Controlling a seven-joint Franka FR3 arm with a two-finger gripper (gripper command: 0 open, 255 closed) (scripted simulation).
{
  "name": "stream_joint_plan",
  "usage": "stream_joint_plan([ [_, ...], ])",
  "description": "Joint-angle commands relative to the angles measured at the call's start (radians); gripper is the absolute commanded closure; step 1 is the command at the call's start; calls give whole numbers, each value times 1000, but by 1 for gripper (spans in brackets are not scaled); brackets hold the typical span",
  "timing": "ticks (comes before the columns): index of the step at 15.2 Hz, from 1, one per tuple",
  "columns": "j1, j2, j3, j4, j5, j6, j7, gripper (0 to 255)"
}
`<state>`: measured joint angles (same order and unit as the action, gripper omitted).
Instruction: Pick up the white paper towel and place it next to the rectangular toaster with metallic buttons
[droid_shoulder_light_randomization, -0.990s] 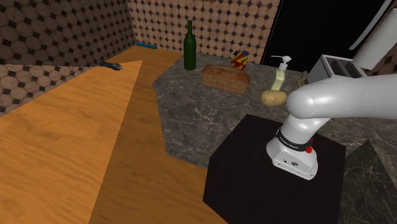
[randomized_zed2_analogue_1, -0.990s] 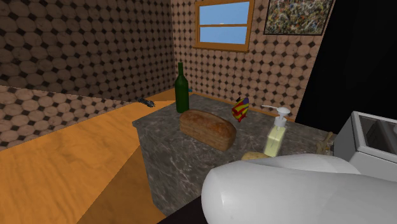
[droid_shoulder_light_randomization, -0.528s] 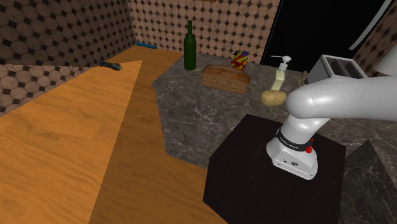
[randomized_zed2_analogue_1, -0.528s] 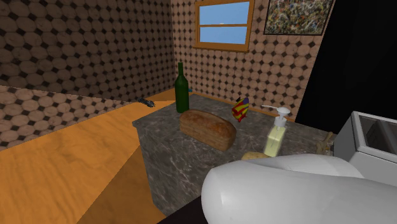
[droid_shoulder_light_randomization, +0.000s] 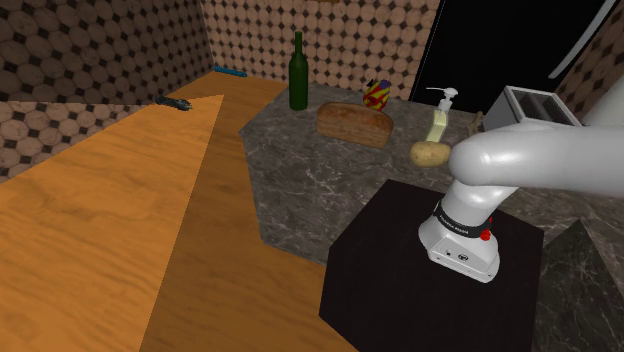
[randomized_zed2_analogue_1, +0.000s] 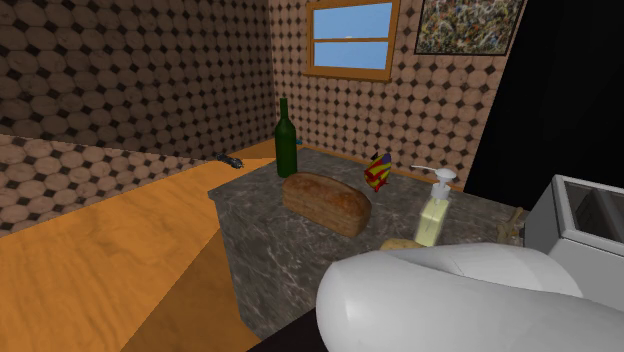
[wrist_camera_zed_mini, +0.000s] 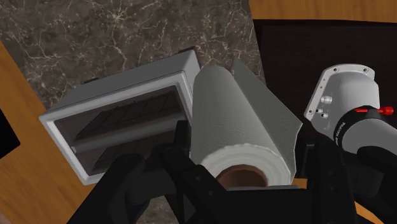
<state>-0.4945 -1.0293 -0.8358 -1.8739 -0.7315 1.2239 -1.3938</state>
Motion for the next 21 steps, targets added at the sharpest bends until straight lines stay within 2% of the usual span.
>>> stream_joint_plan([
  [1,-9,-19,-6,-36,-10,19,6,255],
  [21,-81,-157,-111,-319,-123,184,49,255],
])
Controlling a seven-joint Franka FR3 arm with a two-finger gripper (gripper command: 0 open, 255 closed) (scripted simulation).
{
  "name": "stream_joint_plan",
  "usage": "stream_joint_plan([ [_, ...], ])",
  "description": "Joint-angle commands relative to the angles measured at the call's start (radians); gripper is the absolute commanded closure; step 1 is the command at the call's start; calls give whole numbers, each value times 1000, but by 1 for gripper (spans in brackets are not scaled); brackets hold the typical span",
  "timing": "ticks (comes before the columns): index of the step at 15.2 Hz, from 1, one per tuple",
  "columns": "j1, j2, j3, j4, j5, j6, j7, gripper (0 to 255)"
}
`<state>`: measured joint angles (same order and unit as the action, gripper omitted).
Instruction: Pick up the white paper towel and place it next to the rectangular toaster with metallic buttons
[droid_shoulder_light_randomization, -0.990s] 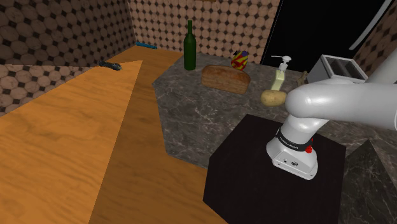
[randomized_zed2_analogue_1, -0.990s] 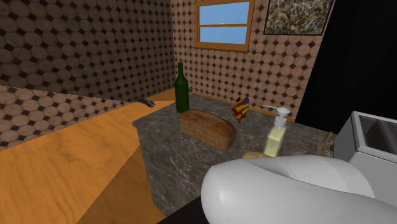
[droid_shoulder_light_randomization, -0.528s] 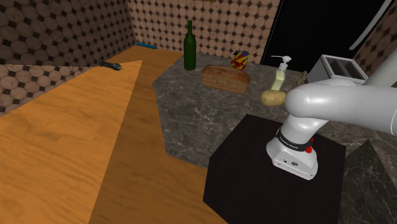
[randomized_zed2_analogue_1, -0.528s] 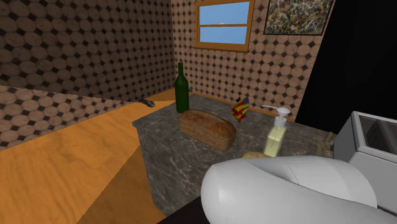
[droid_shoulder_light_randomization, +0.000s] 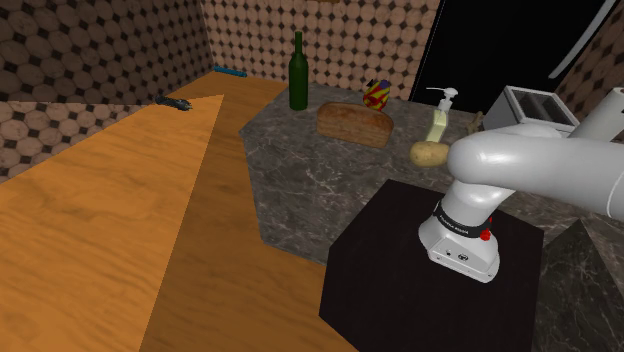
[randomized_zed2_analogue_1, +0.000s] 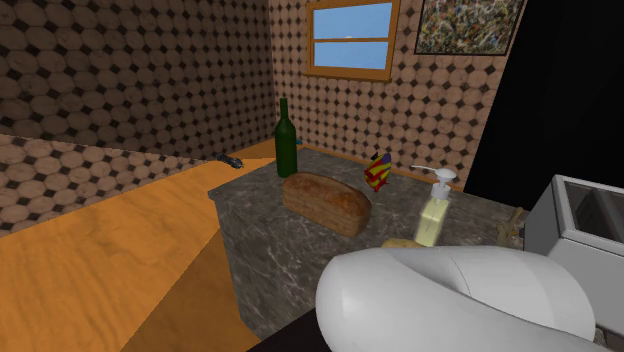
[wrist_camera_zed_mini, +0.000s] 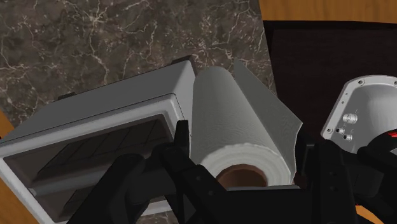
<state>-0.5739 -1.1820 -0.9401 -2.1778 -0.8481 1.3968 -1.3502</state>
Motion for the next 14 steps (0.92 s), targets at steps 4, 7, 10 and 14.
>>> stream_joint_plan([
  [4,-13,-26,-36,-62,-34,43,12,255],
  [7,-22,-40,-60,-95,-56,67,16,255],
  [10,-30,-54,-85,-127,-80,91,21,255],
  [14,-40,-69,-122,-166,-113,123,26,255],
])
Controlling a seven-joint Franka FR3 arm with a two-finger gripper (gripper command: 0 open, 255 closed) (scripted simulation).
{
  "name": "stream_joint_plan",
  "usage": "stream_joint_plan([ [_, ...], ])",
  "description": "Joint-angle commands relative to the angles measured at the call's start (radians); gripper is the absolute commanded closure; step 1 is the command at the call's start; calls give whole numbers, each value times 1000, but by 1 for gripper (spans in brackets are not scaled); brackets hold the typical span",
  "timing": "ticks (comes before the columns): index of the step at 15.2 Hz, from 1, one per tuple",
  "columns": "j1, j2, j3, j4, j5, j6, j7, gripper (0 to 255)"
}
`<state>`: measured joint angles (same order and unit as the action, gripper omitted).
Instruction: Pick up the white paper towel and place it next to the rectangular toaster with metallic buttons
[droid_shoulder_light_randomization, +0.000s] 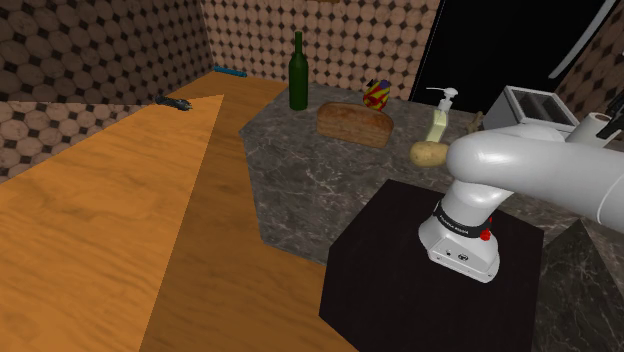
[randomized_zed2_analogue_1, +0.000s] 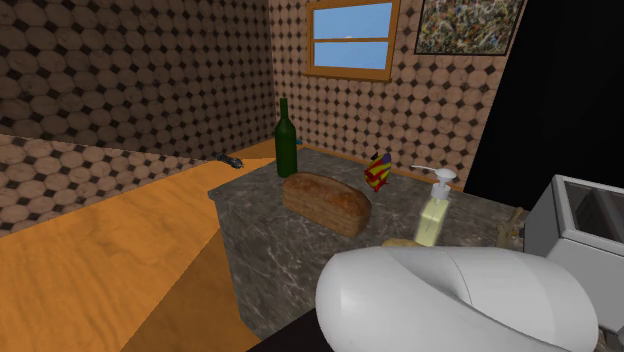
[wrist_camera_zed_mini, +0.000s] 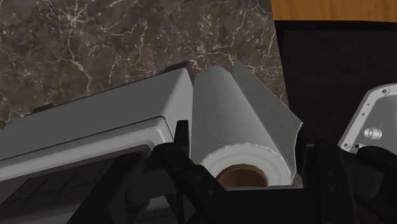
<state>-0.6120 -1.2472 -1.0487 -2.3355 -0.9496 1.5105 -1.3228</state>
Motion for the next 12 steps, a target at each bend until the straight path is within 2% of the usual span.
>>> stream_joint_plan([
  [1,-4,-8,-23,-18,-20,17,0,255],
  [8,-18,-29,-93,-76,-83,73,9,255],
  [12,-18,-29,-93,-76,-83,72,9,255],
])
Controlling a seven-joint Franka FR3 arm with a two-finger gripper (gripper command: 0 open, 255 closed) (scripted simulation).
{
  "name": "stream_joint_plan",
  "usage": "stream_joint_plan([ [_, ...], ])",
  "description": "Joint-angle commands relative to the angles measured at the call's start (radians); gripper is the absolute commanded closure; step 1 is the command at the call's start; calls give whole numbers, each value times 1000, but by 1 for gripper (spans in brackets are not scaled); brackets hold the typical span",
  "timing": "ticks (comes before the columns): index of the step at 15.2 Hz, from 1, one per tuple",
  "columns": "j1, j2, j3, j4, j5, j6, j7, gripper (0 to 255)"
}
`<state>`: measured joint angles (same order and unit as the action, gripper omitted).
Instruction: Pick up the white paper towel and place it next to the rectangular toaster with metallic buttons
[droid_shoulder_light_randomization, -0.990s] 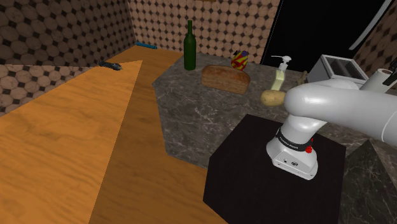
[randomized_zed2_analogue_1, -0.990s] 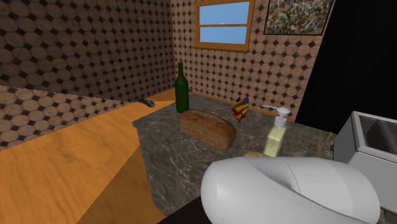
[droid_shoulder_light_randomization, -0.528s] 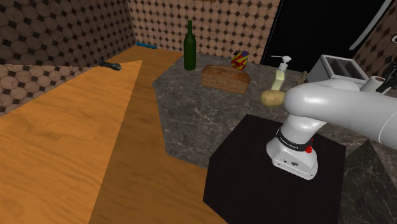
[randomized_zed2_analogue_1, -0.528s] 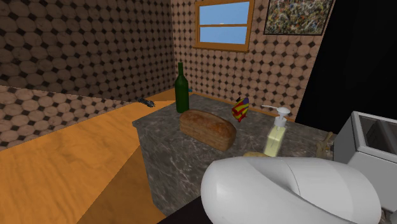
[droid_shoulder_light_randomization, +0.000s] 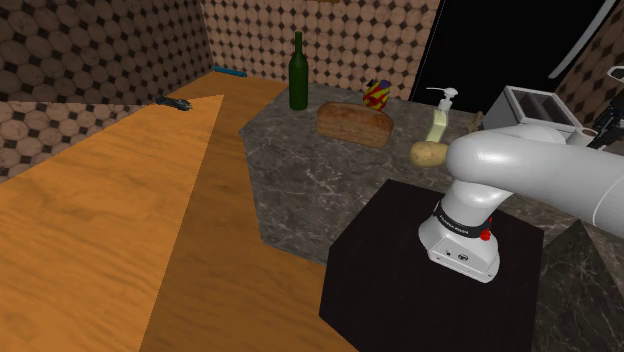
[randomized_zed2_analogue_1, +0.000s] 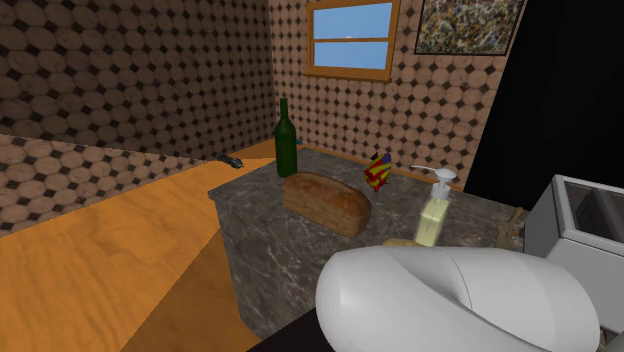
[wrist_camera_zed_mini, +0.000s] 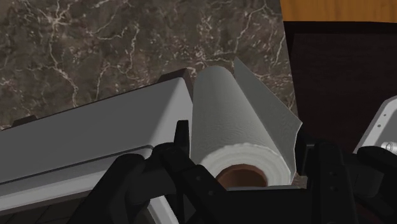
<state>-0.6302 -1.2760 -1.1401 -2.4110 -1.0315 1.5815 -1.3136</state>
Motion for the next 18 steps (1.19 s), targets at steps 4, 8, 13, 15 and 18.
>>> stream_joint_plan([
  [4,0,-1,-1,0,-1,1,0,0],
  [8,0,-1,-1,0,-1,1,0,0],
  [13,12,26,95,80,83,-78,-18,0],
  [15,12,26,95,80,83,-78,-18,0],
  [18,12,26,95,80,83,-78,-18,0],
])
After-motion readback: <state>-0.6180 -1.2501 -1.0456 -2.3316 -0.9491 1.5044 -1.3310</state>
